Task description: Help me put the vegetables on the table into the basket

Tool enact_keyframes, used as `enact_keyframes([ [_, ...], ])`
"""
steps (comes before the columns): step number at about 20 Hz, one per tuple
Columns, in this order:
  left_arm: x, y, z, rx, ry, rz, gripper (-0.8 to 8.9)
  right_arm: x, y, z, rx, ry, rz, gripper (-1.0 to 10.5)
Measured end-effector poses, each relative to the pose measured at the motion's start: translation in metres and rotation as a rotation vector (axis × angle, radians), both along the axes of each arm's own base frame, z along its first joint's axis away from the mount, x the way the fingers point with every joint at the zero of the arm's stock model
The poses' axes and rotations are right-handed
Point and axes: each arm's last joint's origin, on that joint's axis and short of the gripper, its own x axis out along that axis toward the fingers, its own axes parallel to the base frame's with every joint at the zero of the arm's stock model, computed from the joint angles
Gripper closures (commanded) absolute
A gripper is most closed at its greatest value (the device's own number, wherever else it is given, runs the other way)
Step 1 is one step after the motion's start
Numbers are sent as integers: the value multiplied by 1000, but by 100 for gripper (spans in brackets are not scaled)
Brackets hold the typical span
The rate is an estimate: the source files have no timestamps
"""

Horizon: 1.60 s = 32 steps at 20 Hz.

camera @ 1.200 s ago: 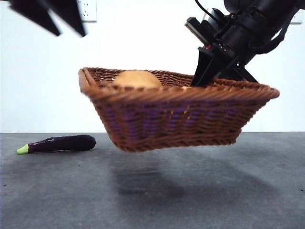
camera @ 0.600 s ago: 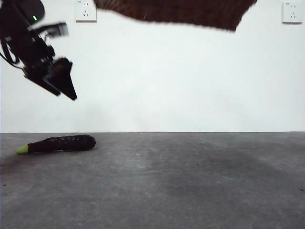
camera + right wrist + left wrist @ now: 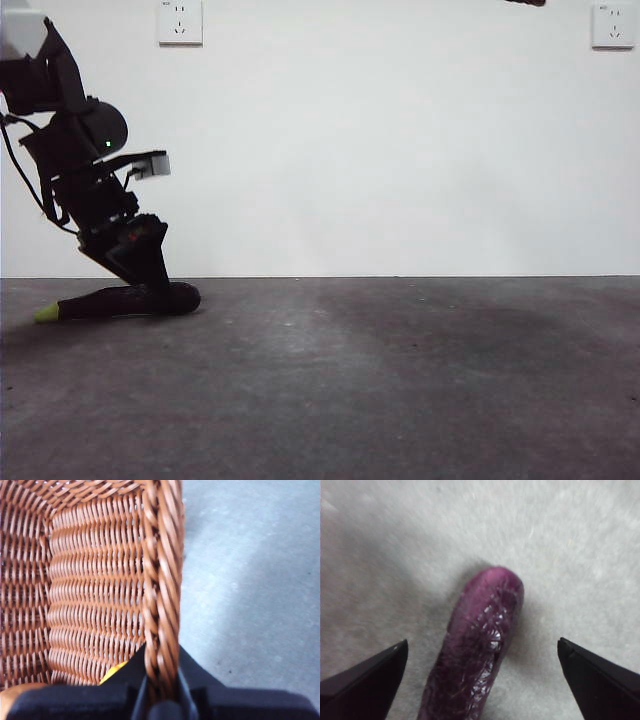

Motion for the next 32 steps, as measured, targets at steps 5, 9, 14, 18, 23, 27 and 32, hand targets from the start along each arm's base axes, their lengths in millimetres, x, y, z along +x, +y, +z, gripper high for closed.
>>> enact_keyframes([
  [5, 4, 0, -6, -1, -14, -1, 418, 0, 0, 0, -6, -3, 6, 958],
  [9, 5, -1, -16, -6, 19, 13, 468, 0, 0, 0, -7, -5, 8, 958],
  [14, 6, -1, -16, -15, 28, 40, 822, 0, 0, 0, -7, -5, 8, 958],
  [18, 5, 0, -16, -34, 51, 85, 821, 0, -1, 0, -20, -9, -5, 958],
  [23, -6, 14, 14, -56, 58, 132, 819, 1, -1, -2, -37, -13, -22, 958],
  [27, -29, 26, 68, -120, -6, 135, 819, 10, 2, -24, -51, 13, -32, 958],
  [32, -67, 24, 114, -187, 30, 97, 818, 25, 6, -87, -48, 119, -75, 958],
])
